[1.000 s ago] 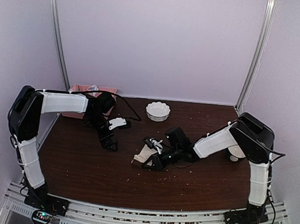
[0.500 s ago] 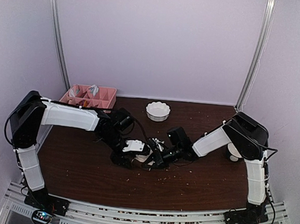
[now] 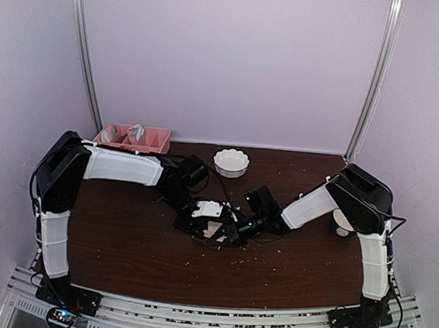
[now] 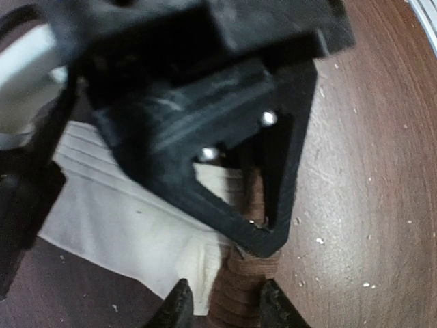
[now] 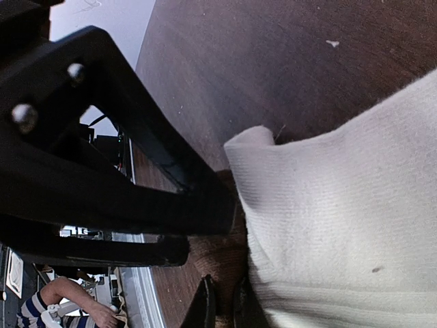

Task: Roll the socks
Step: Roll the sock at the center of the board.

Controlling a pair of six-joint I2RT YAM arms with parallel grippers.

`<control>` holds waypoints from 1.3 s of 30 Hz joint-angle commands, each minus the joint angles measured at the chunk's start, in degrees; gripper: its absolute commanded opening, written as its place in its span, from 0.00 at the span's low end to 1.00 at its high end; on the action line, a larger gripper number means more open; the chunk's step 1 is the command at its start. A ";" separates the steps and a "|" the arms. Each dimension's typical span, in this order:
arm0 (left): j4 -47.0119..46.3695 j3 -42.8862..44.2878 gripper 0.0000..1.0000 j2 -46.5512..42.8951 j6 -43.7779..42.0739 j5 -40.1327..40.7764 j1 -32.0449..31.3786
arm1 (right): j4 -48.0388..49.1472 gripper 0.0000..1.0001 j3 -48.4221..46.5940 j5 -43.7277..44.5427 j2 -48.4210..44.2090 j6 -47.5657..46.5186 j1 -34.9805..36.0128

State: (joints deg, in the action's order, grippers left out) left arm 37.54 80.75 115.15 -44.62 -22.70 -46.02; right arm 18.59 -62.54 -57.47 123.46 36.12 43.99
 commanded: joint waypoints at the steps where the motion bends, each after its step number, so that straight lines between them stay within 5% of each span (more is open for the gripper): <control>1: 7.14 1.90 0.43 1.30 -1.70 -3.06 -0.39 | -6.37 0.00 1.35 2.82 3.78 -1.35 -0.32; 5: 9.31 0.65 0.57 -0.28 -3.23 -4.06 -0.41 | -6.86 0.00 1.50 2.57 4.23 -2.35 -0.47; 9: 7.90 1.36 0.55 0.91 -2.07 -2.44 -0.48 | -7.33 0.00 1.35 2.38 4.42 -2.95 -0.57; 20: 10.35 6.38 0.12 5.95 1.05 -2.86 -0.57 | -7.26 0.02 1.30 3.43 2.65 -4.71 -0.53; 23: 13.75 8.16 0.05 8.40 3.00 -2.74 0.12 | -6.87 0.24 2.69 6.41 -0.27 -7.43 -0.56; 32: 25.32 13.04 0.00 14.07 9.01 -6.13 4.70 | -2.64 0.62 11.66 16.54 -10.83 -14.68 -0.57; 33: 26.25 13.48 0.00 14.53 9.63 -6.40 4.97 | -3.39 0.91 12.37 17.14 -11.60 -15.72 -0.57; 34: 27.21 14.02 0.00 15.02 10.29 -6.55 5.16 | -4.32 0.99 13.02 18.65 -12.25 -16.77 -0.56; 39: 31.18 15.39 0.00 16.65 12.32 -9.82 6.23 | -4.44 1.00 18.96 25.75 -17.71 -19.76 -0.48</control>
State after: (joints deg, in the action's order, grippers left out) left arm 61.25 96.09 128.62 -35.97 -33.45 -40.93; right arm 19.59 -49.12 -42.57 108.31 20.56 43.64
